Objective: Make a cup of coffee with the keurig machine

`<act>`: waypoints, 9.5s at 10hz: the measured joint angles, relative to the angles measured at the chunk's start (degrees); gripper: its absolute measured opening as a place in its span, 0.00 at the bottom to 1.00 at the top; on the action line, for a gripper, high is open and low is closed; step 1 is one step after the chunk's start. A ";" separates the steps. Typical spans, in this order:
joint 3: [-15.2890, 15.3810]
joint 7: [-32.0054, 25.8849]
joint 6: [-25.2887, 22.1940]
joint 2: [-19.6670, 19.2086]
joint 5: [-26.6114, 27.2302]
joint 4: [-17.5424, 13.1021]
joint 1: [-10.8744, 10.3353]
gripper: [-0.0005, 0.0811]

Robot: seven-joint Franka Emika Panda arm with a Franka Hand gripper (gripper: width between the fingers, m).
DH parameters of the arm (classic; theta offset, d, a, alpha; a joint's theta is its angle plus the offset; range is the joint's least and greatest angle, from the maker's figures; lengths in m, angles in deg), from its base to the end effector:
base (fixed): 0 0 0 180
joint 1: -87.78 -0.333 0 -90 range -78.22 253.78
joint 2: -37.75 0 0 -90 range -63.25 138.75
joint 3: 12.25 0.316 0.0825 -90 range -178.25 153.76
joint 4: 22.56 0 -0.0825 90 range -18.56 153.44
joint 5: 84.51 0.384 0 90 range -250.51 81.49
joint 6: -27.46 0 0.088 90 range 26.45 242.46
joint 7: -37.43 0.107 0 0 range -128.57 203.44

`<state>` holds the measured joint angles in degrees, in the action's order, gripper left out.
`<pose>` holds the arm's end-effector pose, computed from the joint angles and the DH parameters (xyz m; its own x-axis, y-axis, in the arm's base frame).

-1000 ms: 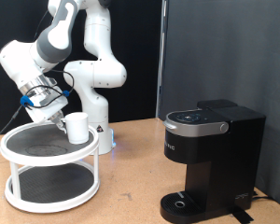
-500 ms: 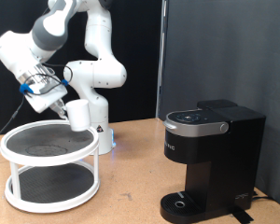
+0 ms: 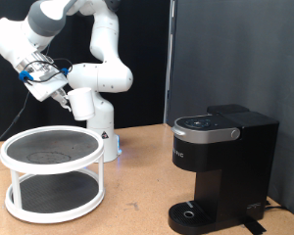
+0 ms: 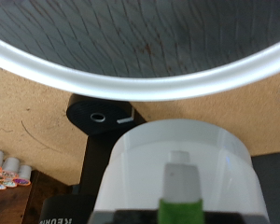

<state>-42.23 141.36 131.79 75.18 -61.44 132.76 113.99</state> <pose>0.2127 -0.2386 0.3942 -0.8541 -0.1447 -0.4995 -0.4053 0.7870 0.4651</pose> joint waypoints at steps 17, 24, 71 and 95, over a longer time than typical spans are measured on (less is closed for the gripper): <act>21.12 15.11 31.08 -10.64 23.01 1.40 -15.56 0.01; 28.51 24.85 43.88 -26.68 19.12 -0.92 -16.47 0.01; 39.97 -14.39 26.07 -24.52 50.87 0.97 -15.52 0.91; 48.39 13.51 14.89 -7.46 15.50 -17.47 -9.10 0.91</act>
<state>6.16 154.87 146.68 67.72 -45.94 115.29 104.90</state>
